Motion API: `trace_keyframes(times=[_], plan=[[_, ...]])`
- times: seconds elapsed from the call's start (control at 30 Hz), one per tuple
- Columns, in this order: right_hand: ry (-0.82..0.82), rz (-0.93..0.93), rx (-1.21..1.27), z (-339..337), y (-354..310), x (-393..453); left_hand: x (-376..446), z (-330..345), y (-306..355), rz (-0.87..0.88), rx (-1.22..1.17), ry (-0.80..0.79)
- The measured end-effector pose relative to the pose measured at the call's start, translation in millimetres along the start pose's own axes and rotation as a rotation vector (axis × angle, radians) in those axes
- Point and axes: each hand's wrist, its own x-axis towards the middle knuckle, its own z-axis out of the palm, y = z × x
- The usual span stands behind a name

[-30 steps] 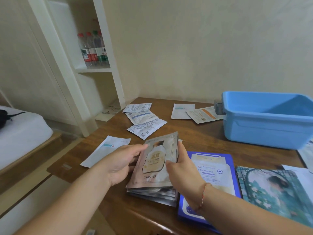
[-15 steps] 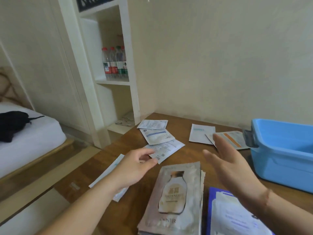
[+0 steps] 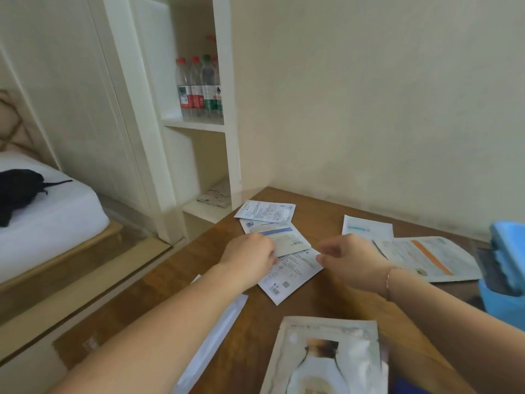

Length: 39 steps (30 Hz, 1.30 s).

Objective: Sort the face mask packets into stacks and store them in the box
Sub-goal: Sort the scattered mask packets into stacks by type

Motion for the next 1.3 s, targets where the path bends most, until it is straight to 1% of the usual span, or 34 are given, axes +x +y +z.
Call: trace_keyframes(times=[0.13,0.23,0.27,0.33,0.4,0.47,0.5,0.57,0.67,0.7,0.73,0.77,0.8,0.83,0.87,0.9,0.93,0.97,1.0,1.07,1.13,1.2,1.27,1.3], plan=[[-0.013,-0.037,-0.026,8.0,4.3,11.2,2.2,1.8,-0.7,0.181,0.237,0.059],[0.017,-0.146,-0.108,8.5,7.0,15.3,-8.1,-3.7,-6.9,0.349,0.342,0.103],[0.030,-0.196,-0.128,8.4,8.2,16.2,-13.5,-5.7,-12.3,0.415,0.344,0.139],[0.036,-0.283,-0.175,10.8,12.1,20.3,-24.7,0.6,-25.8,0.546,0.244,0.303],[0.011,-0.396,-0.248,15.3,15.3,25.4,-37.2,8.9,-35.5,0.605,0.190,0.407],[-0.036,-0.498,-0.328,18.1,13.8,27.2,-45.9,14.9,-38.1,0.615,0.159,0.436],[-0.046,-0.541,-0.375,19.0,11.6,27.1,-47.3,17.5,-37.6,0.603,0.136,0.426],[-0.020,-0.631,-0.481,17.9,2.9,24.6,-47.4,16.3,-32.2,0.581,0.059,0.457],[0.070,-0.764,-0.668,17.4,-10.5,22.4,-48.1,6.7,-17.9,0.553,-0.127,0.558],[0.129,-0.761,-0.743,16.9,-15.1,21.0,-49.8,2.9,-12.8,0.513,-0.227,0.613],[0.189,-0.723,-0.773,15.8,-18.1,20.0,-53.2,-4.8,-5.2,0.424,-0.378,0.683],[0.265,-0.659,-0.709,13.7,-20.1,17.4,-57.1,-11.5,1.8,0.271,-0.591,0.752],[0.360,-0.569,-0.512,9.3,-23.0,12.2,-61.6,-19.2,9.7,0.048,-0.842,0.787],[0.424,-0.458,-0.196,5.2,-24.5,7.6,-65.7,-28.1,18.1,-0.218,-1.118,0.726],[0.443,-0.332,0.204,1.6,-24.6,2.4,-68.1,-36.5,25.9,-0.458,-1.411,0.570],[0.390,-0.220,0.618,-2.2,-24.3,-5.3,-68.9,-44.2,33.3,-0.605,-1.696,0.391],[0.274,-0.131,0.970,-4.9,-24.8,-14.1,-68.9,-48.7,38.5,-0.666,-1.944,0.235],[0.157,-0.070,1.196,-4.7,-24.0,-22.4,-70.2,-53.2,42.9,-0.670,-2.126,0.124],[0.058,-0.041,1.330,-2.2,-20.3,-28.9,-71.4,-56.7,46.9,-0.638,-2.213,0.073],[-0.024,-0.030,1.444,2.6,-15.3,-42.8,-75.3,-62.3,59.3,-0.580,-2.245,0.103],[-0.027,-0.034,1.456,2.3,-11.8,-60.6,-79.5,-64.1,68.0,-0.572,-2.195,0.185],[0.002,-0.051,1.391,-11.6,-7.4,-86.5,-87.4,-73.9,75.7,-0.529,-2.120,0.239],[0.069,-0.073,1.297,-36.8,4.3,-117.2,-96.8,-82.2,84.0,-0.416,-1.994,0.218],[0.116,-0.090,1.242,-52.6,13.8,-135.9,-102.5,-87.4,92.2,-0.319,-1.910,0.180]])
